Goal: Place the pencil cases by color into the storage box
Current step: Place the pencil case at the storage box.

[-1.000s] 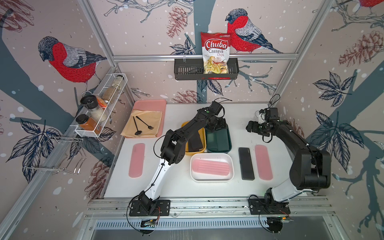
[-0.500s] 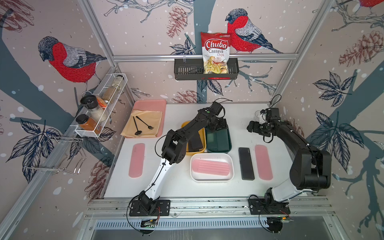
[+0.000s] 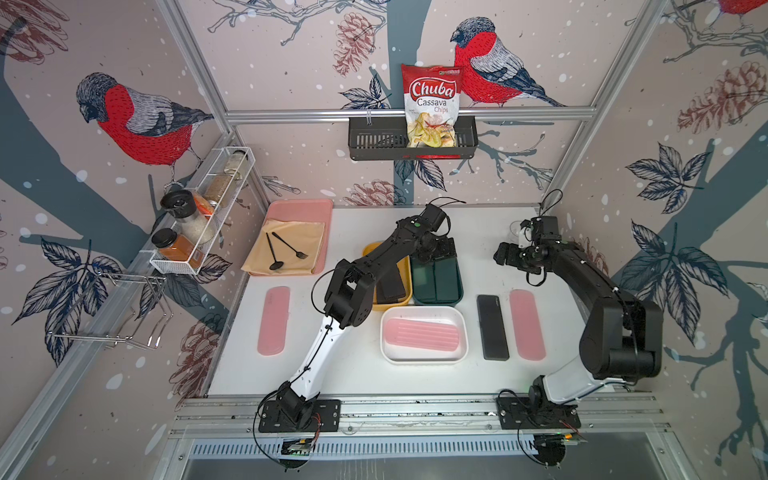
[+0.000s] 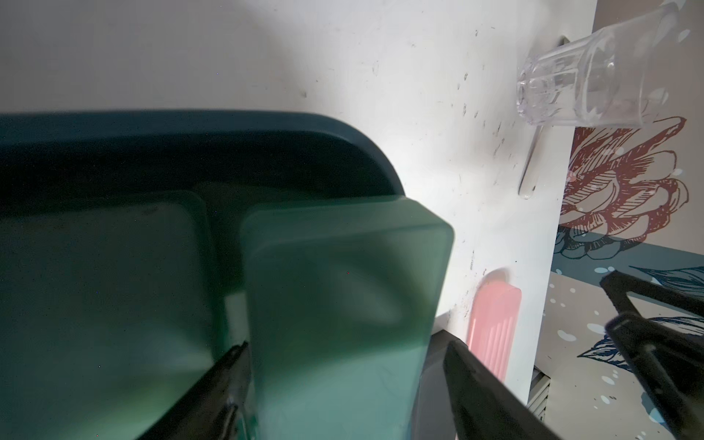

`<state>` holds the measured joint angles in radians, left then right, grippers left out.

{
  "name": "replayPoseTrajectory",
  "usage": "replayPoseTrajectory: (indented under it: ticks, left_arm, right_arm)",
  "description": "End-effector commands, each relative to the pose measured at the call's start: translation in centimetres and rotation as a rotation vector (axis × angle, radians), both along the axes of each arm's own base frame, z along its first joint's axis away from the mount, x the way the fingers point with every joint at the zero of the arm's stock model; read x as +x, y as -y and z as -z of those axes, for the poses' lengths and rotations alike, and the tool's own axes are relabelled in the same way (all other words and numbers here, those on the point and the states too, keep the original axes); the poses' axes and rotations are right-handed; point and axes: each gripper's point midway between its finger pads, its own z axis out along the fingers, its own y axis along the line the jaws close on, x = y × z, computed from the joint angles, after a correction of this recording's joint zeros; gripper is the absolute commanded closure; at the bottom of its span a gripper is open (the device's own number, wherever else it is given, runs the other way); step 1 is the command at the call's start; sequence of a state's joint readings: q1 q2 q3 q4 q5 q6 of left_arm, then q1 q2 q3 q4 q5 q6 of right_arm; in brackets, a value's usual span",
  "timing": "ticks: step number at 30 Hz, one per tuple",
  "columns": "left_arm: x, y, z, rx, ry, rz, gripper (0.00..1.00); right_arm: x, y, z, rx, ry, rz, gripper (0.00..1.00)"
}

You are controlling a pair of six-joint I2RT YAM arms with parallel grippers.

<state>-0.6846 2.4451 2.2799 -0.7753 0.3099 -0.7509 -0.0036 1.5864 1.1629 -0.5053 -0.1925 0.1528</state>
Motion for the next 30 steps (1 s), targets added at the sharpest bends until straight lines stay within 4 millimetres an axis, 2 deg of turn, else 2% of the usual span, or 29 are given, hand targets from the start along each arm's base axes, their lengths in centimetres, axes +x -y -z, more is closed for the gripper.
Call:
replayPoseTrajectory:
  ticks: [1,7,13,23,30]
  left_arm:
    - [0.0,-0.6,0.5,0.04,0.002,-0.005,0.15]
    - [0.1,-0.7,-0.4,0.043,0.01,-0.015,0.13]
    - [0.0,-1.7,-1.7,0.076,0.022,-0.039,0.12]
    - [-0.1,-2.5,-2.8,0.096,0.039,-0.056,0.12]
    - [0.3,-2.8,-4.4,0.097,0.089,-0.066,0.11]
  right_arm:
    - [0.4,0.0,-0.4,0.003,0.028,-0.013,0.08]
    - [0.2,0.2,-0.3,-0.002,0.023,-0.006,0.08]
    - [-0.5,0.8,0.2,-0.02,0.012,0.014,0.08]
    - [-2.6,2.2,1.5,-0.082,-0.045,0.072,0.08]
    - [-4.4,3.3,2.5,-0.133,-0.095,0.116,0.08]
